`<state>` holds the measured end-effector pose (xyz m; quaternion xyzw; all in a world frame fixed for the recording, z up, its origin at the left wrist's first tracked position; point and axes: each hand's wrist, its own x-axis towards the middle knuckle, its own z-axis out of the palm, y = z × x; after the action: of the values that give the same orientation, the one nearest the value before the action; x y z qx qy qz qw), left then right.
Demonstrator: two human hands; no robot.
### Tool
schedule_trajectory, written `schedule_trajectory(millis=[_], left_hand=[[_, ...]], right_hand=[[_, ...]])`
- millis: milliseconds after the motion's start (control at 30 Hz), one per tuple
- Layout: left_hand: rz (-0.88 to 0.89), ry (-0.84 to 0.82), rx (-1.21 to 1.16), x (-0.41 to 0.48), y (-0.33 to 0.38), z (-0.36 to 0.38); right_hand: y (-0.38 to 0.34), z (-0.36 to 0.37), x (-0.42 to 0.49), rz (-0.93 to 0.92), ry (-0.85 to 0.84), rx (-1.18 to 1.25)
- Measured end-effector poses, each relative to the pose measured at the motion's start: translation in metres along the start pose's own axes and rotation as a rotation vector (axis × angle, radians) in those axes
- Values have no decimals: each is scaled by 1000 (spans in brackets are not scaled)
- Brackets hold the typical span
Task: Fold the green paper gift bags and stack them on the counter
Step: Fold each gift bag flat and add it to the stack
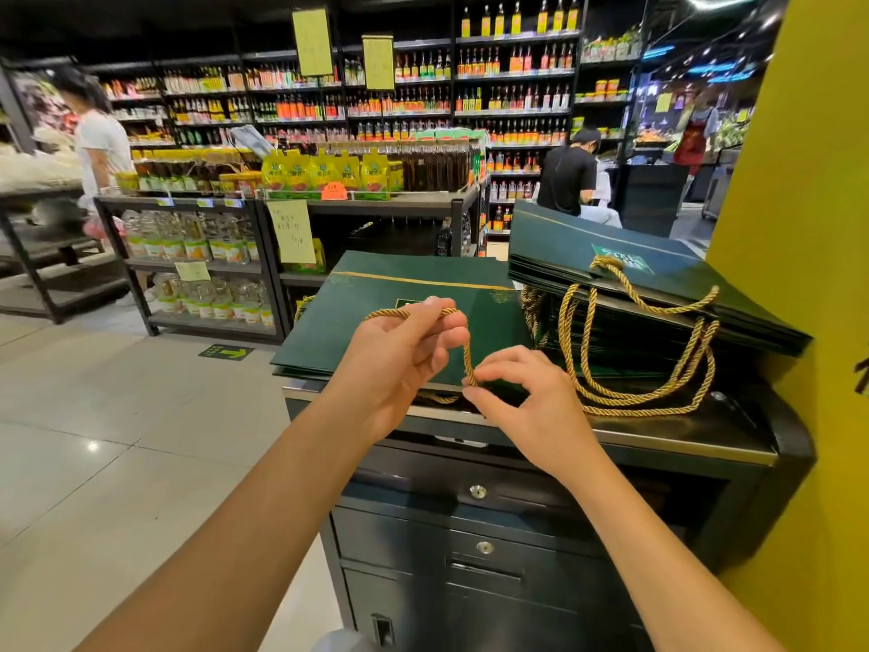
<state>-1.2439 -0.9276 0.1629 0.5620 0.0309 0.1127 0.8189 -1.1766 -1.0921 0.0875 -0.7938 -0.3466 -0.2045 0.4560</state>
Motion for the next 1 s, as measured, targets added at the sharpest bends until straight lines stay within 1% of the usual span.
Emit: schedule_trajectory(millis=[33, 67, 133, 167, 200, 233, 267, 333, 400, 567, 800, 900, 1000], left_hand=[[56, 7, 119, 2, -1, 0], [142, 28, 301, 5, -2, -2], [382, 77, 799, 11, -4, -9], [475, 58, 1041, 13, -6, -13], [525, 9, 1220, 15, -7, -18], [529, -55, 1335, 17, -8, -22], [491, -114, 1391, 17, -10, -26], [376, -214, 1424, 12, -13, -31], [347, -282, 1420, 5, -18, -34], [338, -279, 1428, -3, -30, -47], [430, -267, 1517, -9, -37, -50], [488, -266, 1543, -11, -38, -49], [498, -281, 1579, -14, -39, -47]], right_hand=[[0, -1, 0, 10, -6, 9], [-1, -2, 1, 31, -18, 22], [-2, -5, 2, 68, -44, 54], [-2, -5, 3, 78, -51, 73], [-2, -6, 3, 86, -55, 95], [-3, -7, 4, 94, -58, 120], [-3, -8, 4, 105, -60, 144], [-4, -11, 5, 141, -52, 210], [-5, -14, 5, 179, -40, 284], [-12, -18, 6, 256, -61, 352], [-19, -29, 11, 282, -62, 391], [-20, -31, 14, 319, -113, 419], [-22, -29, 16, 310, -182, 400]])
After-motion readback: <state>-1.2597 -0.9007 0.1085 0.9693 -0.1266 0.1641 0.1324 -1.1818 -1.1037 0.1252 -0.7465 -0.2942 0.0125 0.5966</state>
